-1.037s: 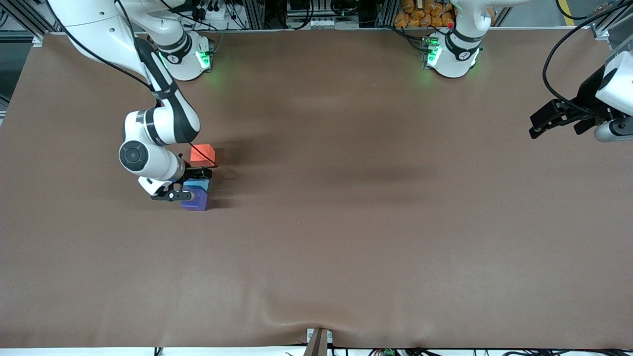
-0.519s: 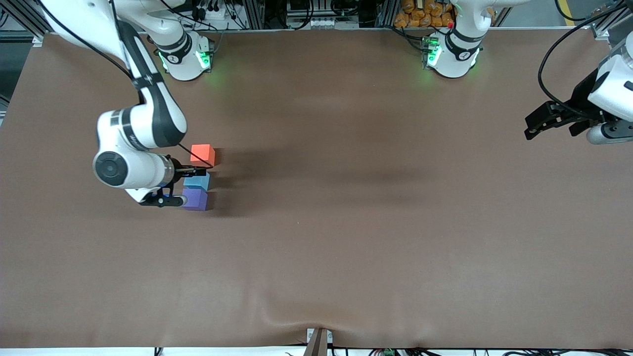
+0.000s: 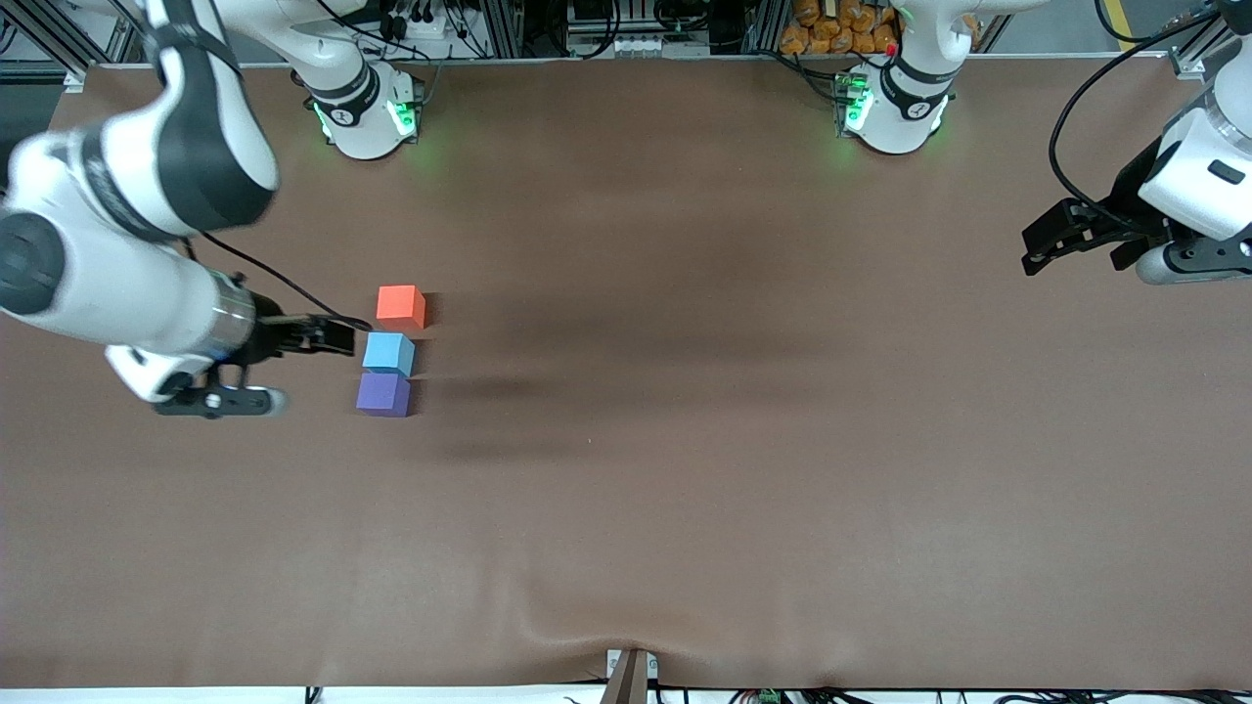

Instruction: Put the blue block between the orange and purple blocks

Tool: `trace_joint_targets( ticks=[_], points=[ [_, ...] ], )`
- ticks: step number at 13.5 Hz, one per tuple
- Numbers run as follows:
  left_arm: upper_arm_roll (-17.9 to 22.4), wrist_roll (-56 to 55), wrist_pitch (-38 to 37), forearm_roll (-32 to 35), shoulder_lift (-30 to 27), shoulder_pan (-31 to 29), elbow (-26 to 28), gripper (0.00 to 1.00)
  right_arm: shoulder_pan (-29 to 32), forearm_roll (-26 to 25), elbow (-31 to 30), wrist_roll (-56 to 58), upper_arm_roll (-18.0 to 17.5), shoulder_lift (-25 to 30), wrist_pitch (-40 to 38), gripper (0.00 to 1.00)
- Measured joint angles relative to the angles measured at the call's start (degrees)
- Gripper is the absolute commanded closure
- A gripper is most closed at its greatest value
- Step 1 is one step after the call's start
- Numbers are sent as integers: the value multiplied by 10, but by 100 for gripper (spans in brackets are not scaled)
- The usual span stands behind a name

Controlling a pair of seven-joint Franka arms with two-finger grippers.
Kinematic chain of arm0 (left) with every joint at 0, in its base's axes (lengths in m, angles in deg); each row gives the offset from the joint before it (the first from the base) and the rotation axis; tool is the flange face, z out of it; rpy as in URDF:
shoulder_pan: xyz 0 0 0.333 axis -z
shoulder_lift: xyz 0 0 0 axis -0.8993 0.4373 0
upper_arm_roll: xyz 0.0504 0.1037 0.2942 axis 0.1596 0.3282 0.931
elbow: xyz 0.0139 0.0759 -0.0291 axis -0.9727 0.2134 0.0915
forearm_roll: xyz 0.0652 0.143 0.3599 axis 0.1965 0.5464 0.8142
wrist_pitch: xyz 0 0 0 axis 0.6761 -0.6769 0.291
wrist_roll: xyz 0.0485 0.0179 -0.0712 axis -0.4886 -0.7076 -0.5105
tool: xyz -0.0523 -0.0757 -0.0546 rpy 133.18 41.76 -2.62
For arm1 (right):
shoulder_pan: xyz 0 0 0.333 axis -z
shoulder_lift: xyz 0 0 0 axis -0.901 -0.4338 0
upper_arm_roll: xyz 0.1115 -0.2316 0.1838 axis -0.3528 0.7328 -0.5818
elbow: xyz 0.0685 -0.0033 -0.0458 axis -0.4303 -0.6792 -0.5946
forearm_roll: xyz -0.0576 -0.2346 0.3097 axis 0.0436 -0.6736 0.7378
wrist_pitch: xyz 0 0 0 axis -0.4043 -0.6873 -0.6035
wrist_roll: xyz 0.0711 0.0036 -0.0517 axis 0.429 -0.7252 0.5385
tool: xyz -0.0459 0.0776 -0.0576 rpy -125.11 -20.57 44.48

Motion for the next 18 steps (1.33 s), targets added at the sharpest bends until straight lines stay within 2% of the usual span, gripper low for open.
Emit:
trace_joint_targets(
  ticks=[3, 5, 8, 10, 15, 18],
  points=[
    [0, 0, 0, 0, 0, 0, 0, 0, 30, 0, 66, 1, 0, 15, -49, 0],
    [0, 0, 0, 0, 0, 0, 0, 0, 45, 0, 80, 2, -2, 41, -67, 0],
    [0, 0, 0, 0, 1, 0, 0, 0, 76, 0, 81, -4, -30, 95, -108, 0],
    [0, 0, 1, 0, 1, -1, 0, 0, 87, -6, 64, -22, -39, 127, -124, 0],
    [0, 0, 1, 0, 1, -2, 0, 0, 88, -30, -34, -39, -43, 184, -116, 0],
    [0, 0, 1, 0, 1, -2, 0, 0, 94, -30, -52, -27, -36, 196, -104, 0]
  ],
)
